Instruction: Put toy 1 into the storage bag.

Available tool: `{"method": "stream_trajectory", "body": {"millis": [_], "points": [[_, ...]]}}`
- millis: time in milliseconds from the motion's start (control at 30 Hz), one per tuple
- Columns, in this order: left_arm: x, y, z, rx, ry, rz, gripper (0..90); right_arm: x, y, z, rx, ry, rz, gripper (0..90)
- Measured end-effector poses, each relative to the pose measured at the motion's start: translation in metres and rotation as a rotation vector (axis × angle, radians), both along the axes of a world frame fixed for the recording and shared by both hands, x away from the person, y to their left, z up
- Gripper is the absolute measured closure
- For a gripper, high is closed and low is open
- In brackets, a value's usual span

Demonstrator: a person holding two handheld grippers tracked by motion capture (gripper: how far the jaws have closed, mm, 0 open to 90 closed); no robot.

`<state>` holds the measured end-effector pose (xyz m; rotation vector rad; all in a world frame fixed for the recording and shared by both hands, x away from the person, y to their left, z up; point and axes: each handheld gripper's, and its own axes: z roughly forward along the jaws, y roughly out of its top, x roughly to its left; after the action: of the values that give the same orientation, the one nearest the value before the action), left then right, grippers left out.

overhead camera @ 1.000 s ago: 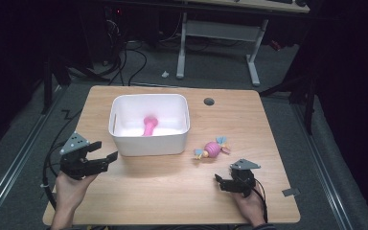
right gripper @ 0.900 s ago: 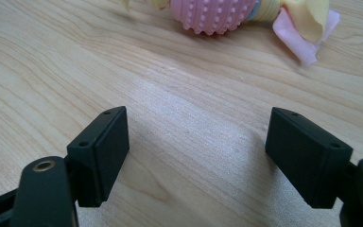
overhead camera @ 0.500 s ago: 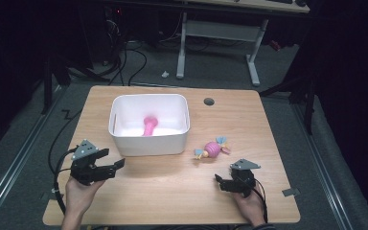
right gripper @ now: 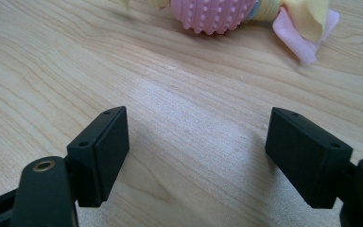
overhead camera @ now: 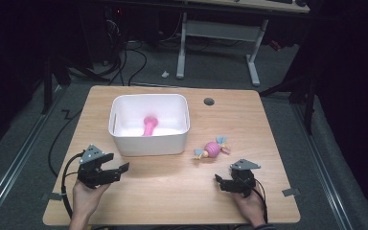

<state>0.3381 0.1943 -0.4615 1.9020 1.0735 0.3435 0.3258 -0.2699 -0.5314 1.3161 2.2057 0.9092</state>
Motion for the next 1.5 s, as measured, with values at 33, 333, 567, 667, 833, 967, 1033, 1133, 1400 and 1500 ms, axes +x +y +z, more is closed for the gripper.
{"method": "stream_trajectory", "body": {"millis": [33,333,567,667,833,967,1033,1133,1400,1500], "points": [[0.0,-0.002,-0.003,0.005,0.006,-0.003,27.0,0.0,0.0,0.0,-0.001,0.001,0.0,22.4],[0.001,-0.013,-0.016,0.016,0.028,-0.011,26.5,0.0,0.0,0.0,0.001,0.001,-0.002,22.4],[0.002,-0.021,-0.024,0.035,0.033,-0.018,26.2,0.0,0.0,0.0,0.001,0.001,-0.002,22.4],[0.004,-0.025,-0.03,0.044,0.042,-0.024,26.5,0.0,0.0,0.0,0.0,0.0,-0.002,22.4],[0.006,-0.031,-0.036,0.061,0.05,-0.026,26.5,0.0,0.0,0.0,0.001,0.001,-0.002,22.4],[0.008,-0.034,-0.041,0.059,0.06,-0.03,26.6,0.0,0.0,0.0,0.001,0.001,-0.002,22.4],[0.009,-0.036,-0.043,0.065,0.066,-0.035,27.1,0.0,0.0,0.0,0.0,0.001,-0.002,22.4],[0.01,-0.039,-0.047,0.071,0.074,-0.036,27.1,0.0,0.0,0.0,0.001,0.001,-0.002,22.4],[0.011,-0.049,-0.055,0.133,0.068,-0.019,26.6,0.0,0.0,0.0,0.001,0.001,-0.002,22.4],[0.012,-0.053,-0.058,0.147,0.064,-0.021,26.5,0.0,0.0,0.0,0.001,0.0,-0.002,22.4]]}}
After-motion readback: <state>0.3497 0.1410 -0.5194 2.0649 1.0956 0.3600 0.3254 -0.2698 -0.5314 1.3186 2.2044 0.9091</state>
